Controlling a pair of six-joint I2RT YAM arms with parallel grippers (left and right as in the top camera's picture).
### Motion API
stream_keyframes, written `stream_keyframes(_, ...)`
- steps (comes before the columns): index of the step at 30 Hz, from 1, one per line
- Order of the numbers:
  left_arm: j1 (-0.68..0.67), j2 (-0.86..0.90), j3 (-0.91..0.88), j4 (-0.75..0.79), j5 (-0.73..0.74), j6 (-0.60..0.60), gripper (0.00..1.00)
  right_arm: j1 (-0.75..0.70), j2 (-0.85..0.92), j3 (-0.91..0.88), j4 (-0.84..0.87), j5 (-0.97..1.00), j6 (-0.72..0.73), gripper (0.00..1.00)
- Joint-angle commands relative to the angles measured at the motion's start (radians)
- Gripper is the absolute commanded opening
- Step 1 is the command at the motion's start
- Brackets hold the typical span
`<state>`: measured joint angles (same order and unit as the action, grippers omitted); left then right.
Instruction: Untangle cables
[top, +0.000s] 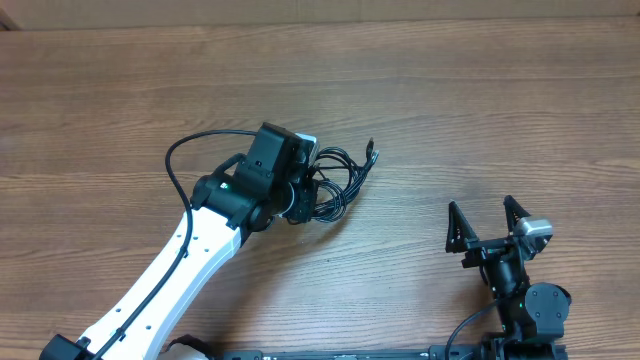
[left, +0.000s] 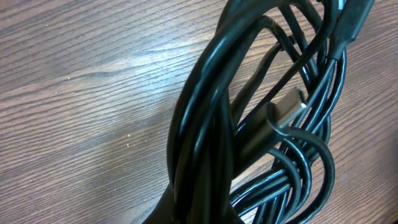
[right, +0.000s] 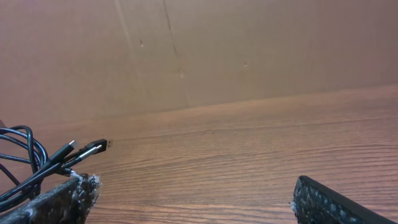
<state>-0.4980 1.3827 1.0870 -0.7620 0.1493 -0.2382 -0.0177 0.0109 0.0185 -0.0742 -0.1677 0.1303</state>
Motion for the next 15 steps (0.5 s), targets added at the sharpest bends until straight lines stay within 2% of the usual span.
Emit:
stream_keyframes(1,-0.007,0.005,-0.005,0.011,-0.003,-0.021,0.04,0.006,-0.008,-0.011,0.004,0.01,-0.005,1.0)
stream_keyframes(15,-0.008,0.005,-0.005,0.011,0.006,-0.032,0.04,0.006,-0.008,-0.011,0.005,0.01,-0.005,1.0)
